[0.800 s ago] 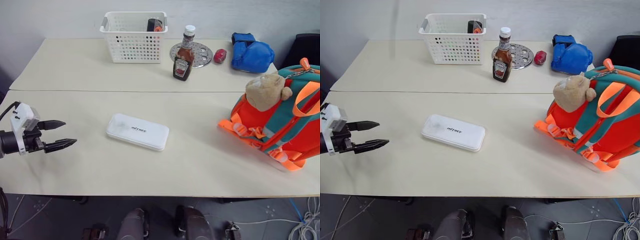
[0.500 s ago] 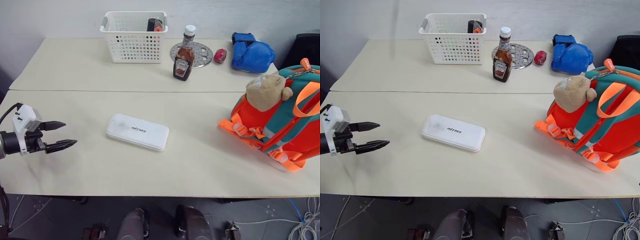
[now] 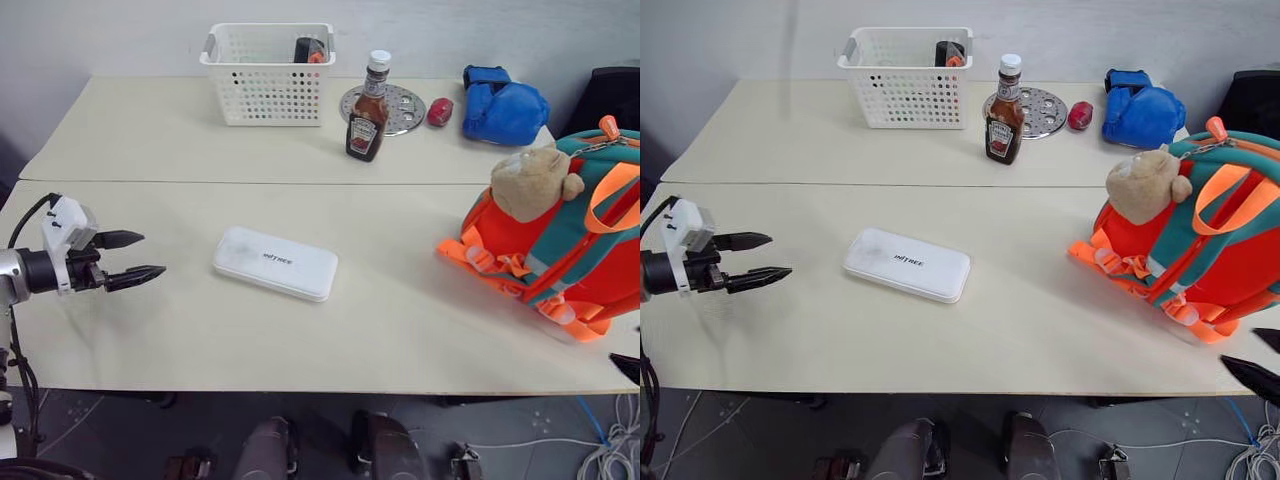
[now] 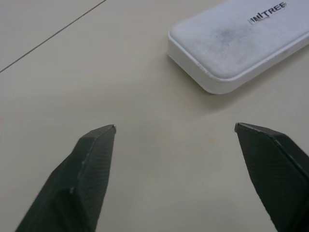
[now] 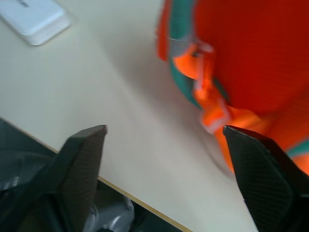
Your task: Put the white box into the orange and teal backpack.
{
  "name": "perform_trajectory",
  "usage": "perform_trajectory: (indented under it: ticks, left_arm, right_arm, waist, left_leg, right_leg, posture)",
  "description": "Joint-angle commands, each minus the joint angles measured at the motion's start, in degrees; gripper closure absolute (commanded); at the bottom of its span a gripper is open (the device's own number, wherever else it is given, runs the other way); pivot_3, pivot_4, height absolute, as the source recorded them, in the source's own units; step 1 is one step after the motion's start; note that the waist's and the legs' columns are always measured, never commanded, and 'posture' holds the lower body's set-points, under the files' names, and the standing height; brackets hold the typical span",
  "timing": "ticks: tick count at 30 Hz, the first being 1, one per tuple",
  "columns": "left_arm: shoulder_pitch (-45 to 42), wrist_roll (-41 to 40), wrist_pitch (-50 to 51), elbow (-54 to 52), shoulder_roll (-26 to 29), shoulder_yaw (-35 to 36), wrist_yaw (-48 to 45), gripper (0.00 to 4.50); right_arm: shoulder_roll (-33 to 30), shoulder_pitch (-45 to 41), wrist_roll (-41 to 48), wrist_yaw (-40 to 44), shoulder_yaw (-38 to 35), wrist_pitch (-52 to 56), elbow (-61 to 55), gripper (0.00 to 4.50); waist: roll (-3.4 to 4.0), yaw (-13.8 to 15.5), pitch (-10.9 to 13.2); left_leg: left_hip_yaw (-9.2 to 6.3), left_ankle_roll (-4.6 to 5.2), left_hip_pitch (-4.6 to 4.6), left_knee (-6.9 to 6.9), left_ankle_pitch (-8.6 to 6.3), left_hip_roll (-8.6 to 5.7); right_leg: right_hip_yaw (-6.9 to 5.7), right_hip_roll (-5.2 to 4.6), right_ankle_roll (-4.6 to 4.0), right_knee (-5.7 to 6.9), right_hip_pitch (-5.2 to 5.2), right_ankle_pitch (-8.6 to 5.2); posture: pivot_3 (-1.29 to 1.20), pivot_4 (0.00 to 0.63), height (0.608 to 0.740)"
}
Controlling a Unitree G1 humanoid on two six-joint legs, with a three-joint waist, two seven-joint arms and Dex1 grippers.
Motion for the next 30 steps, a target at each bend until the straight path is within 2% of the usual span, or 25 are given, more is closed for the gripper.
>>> perform_trajectory:
  ticks: [1, 8, 10, 17, 19, 22, 30]
  left_arm:
    - [-5.07, 3.5, -3.99, 4.25, -2.12, -3.4, 0.82, 1.54]
    - [-16.11, 9.95, -10.36, 12.71, -8.99, -10.35, 2.4, 3.73]
    - [-17.42, 11.51, -11.31, 13.16, -10.31, -11.59, 3.57, 4.39]
    - [-18.24, 13.44, -11.03, 14.31, -13.47, -13.01, 5.73, 4.46]
    - [-17.56, 13.15, -10.8, 13.48, -14.22, -13.06, 5.48, 4.46]
    - [-13.71, 10.56, -7.32, 6.01, -16.47, -13.45, 3.29, 4.46]
    - [-6.72, 8.42, 1.0, -9.52, -18.8, -13.26, 4.4, 4.46]
  right_arm:
    - [-0.05, -4.19, 2.43, -4.41, 6.95, 0.85, -7.35, 1.97]
    - [3.02, -22.29, -5.97, -16.29, 35.14, -0.97, -10.53, 4.37]
    - [4.89, -27.58, -9.77, -19.69, 42.61, -0.95, -9.32, 4.5]
    - [10.14, -39.33, -20.64, -26.02, 58.41, -2.77, -2.39, 4.5]
    - [11.16, -40.84, -22.09, -26.43, 60.2, -3.34, -0.81, 4.5]
    - [13.58, -44.38, -24.68, -27.62, 62.86, -4.28, 2.87, 4.5]
    - [14.13, -47.07, -28.52, -28.49, 62.4, -6.83, 7.31, 4.5]
  waist:
    - [-0.07, 0.07, -0.04]
    - [-0.25, 0.45, -0.12]
    - [-0.27, 0.34, -0.12]
    - [-0.29, -0.16, -0.12]
    - [-0.29, -0.16, -0.12]
    - [-0.29, -0.34, -0.12]
    - [-0.28, -0.83, -0.12]
  left_leg:
    - [0.0, 0.02, 0.01, 0.03, 0.01, -0.02]
    - [0.02, 0.4, -0.1, 0.18, 0.25, -0.06]
    - [0.1, 0.42, -0.16, 0.19, 0.27, -0.11]
    - [0.24, 0.63, -0.29, 0.44, 0.37, -0.15]
    - [0.22, 0.66, -0.3, 0.51, 0.39, -0.16]
    - [0.17, 0.68, -0.35, 0.65, 0.38, -0.15]
    - [-0.06, 0.72, -0.62, 1.0, 0.34, -0.13]
  right_leg:
    - [0.01, -0.01, 0.02, 0.01, 0.02, 0.02]
    - [-0.07, 0.06, 0.03, 0.07, -0.04, 0.09]
    - [-0.19, 0.07, 0.03, 0.23, -0.12, 0.09]
    - [-0.54, 0.23, 0.07, 0.48, -0.21, 0.1]
    - [-0.55, 0.2, 0.09, 0.52, -0.2, 0.11]
    - [-0.58, 0.15, 0.09, 0.61, -0.2, 0.11]
    - [-0.56, 0.09, 0.09, 0.68, -0.21, 0.11]
  posture:
    - [0.0, 0.15, 0.74]
    - [0.0, 0.15, 0.74]
    - [0.0, 0.15, 0.74]
    - [0.0, 0.15, 0.74]
    - [0.0, 0.15, 0.74]
    - [0.0, 0.15, 0.74]
    - [0.0, 0.15, 0.74]
